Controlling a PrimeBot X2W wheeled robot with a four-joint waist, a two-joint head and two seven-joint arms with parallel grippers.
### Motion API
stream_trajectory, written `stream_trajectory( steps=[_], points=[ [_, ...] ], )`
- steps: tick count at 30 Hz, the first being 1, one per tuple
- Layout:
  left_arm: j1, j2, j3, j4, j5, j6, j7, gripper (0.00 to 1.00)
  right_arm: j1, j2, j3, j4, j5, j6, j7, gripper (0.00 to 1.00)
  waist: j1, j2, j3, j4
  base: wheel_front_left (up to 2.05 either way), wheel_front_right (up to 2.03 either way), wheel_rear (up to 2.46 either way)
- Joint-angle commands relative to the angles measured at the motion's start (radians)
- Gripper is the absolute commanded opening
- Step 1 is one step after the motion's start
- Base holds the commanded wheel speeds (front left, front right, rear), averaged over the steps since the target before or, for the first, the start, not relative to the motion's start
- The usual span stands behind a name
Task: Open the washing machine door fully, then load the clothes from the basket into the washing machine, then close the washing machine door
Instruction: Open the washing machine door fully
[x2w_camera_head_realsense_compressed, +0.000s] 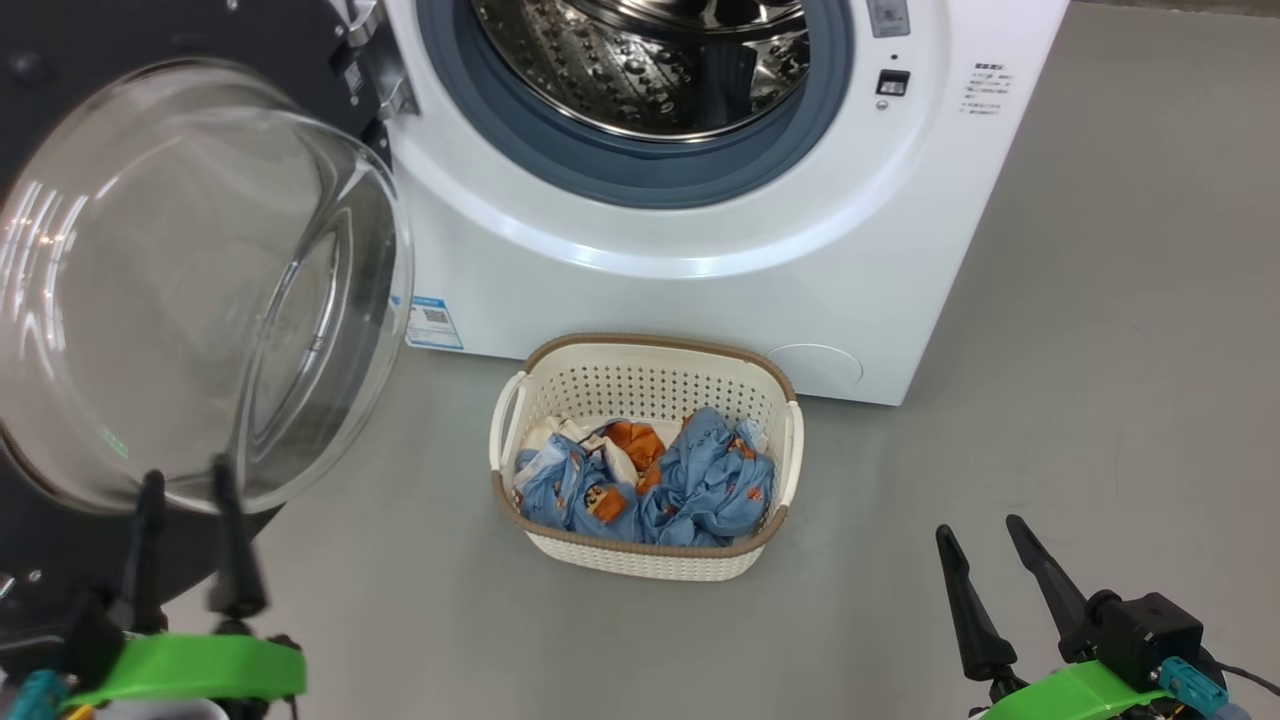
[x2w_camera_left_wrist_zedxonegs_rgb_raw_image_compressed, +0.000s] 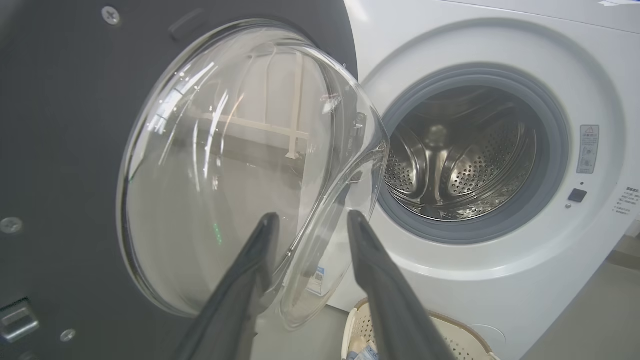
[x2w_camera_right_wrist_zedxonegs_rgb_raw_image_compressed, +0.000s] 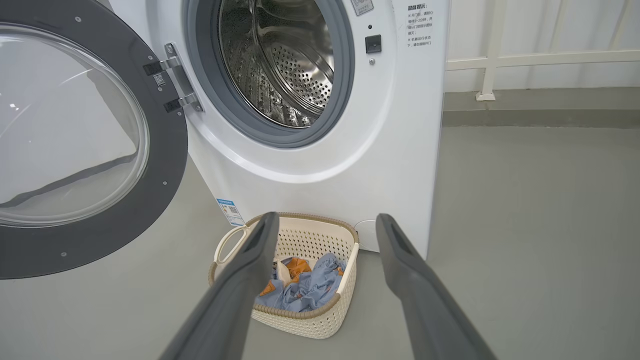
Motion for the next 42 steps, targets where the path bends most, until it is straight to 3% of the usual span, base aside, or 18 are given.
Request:
stream_trajectory(
  steps=[1,16,25,42],
  points=[
    [0.002,0.023,0.012,-0.034,-0.008,0.001,-0.006,1.00,-0.013,-0.003,0.024,-0.025,0.003,0.002,-0.012,1.00,0.0000,0.0000,-0.002,-0.010,0.00,0.00,0.00],
    [0.074,0.025,-0.089,-0.045,0.057,-0.006,-0.006,1.00,0.012,0.005,0.001,-0.061,-0.004,0.002,-0.012,1.00,0.0000,0.0000,-0.025,-0.103,0.00,0.00,0.00],
    [0.112,0.024,-0.093,-0.017,0.049,-0.007,-0.006,1.00,0.046,0.010,-0.018,-0.088,-0.013,0.002,-0.012,1.00,0.0000,0.0000,-0.055,-0.154,0.00,0.00,0.00],
    [0.128,0.023,-0.099,-0.006,0.099,-0.007,-0.006,1.00,0.068,0.016,-0.052,-0.131,-0.054,0.002,-0.012,1.00,0.0000,0.0000,-0.081,-0.161,0.00,0.00,0.00]
  ],
)
